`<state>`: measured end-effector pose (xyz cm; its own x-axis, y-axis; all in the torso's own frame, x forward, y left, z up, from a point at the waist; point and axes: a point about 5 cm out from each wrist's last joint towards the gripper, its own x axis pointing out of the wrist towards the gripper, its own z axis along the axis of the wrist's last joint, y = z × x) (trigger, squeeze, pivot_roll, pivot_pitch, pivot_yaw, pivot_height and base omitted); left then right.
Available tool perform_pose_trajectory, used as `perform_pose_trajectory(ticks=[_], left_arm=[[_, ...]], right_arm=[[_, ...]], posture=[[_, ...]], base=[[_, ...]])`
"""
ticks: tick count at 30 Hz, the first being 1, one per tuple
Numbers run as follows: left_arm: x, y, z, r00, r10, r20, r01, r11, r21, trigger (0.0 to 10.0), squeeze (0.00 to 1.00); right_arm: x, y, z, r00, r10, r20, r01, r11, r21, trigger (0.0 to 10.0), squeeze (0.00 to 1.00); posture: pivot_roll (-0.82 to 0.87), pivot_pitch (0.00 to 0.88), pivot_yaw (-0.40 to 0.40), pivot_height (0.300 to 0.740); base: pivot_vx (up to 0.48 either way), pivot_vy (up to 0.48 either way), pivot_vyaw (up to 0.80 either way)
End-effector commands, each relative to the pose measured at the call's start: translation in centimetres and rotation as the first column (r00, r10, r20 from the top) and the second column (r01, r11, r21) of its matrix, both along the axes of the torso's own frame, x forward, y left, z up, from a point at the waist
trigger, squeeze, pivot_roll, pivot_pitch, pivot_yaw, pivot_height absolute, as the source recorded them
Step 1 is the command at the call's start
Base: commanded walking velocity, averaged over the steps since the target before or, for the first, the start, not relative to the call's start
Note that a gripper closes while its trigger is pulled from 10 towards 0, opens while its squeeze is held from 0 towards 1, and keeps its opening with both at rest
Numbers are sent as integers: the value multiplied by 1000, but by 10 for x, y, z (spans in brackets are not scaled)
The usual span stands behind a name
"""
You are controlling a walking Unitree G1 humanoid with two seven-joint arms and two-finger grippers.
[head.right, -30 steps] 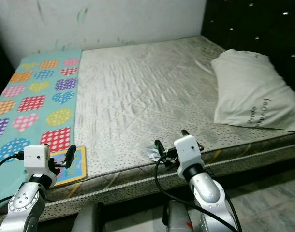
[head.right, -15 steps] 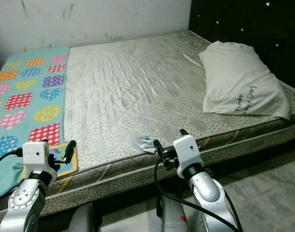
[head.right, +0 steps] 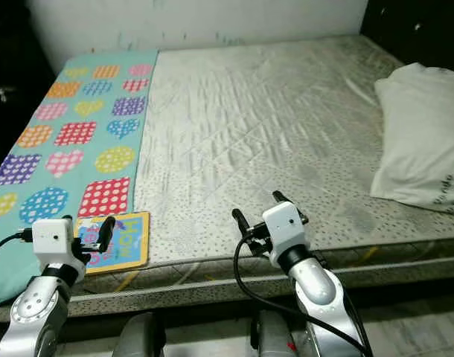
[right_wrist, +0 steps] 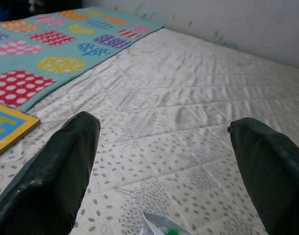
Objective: Clean up the room
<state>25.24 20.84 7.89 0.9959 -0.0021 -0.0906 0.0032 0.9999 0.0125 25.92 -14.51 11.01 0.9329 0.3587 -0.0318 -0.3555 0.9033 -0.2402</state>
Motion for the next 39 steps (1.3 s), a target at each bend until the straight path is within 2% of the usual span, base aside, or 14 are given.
perform_pose_trajectory(ticks=[1, 9, 20, 39], left_arm=[[-4, 5, -3, 999, 21, -25, -20, 1000, 8, 10000, 0], [-5, 5, -4, 999, 23, -26, -23, 1000, 12, 10000, 0], [-5, 3, -3, 1000, 0, -24, 0, 1000, 5, 10000, 0], [-5, 2, -3, 1000, -1, -27, 1, 1000, 0, 10000, 0]], right_arm=[[-1, 1, -1, 1000, 6, -5, -6, 1000, 6, 10000, 0], [0, 2, 1, 1000, 19, 10, -19, 1000, -9, 10000, 0], [2, 4, 3, 999, 29, 27, -29, 1000, -10, 10000, 0], [3, 3, 0, 1000, 16, 19, -16, 1000, -4, 10000, 0]], posture=[[-214, 23, 47, 599], [-209, 20, 43, 599], [-208, 20, 41, 599], [-206, 26, 43, 599]], base=[[0, 0, 0], [0, 0, 0], [0, 0, 798], [260, 0, 0]])
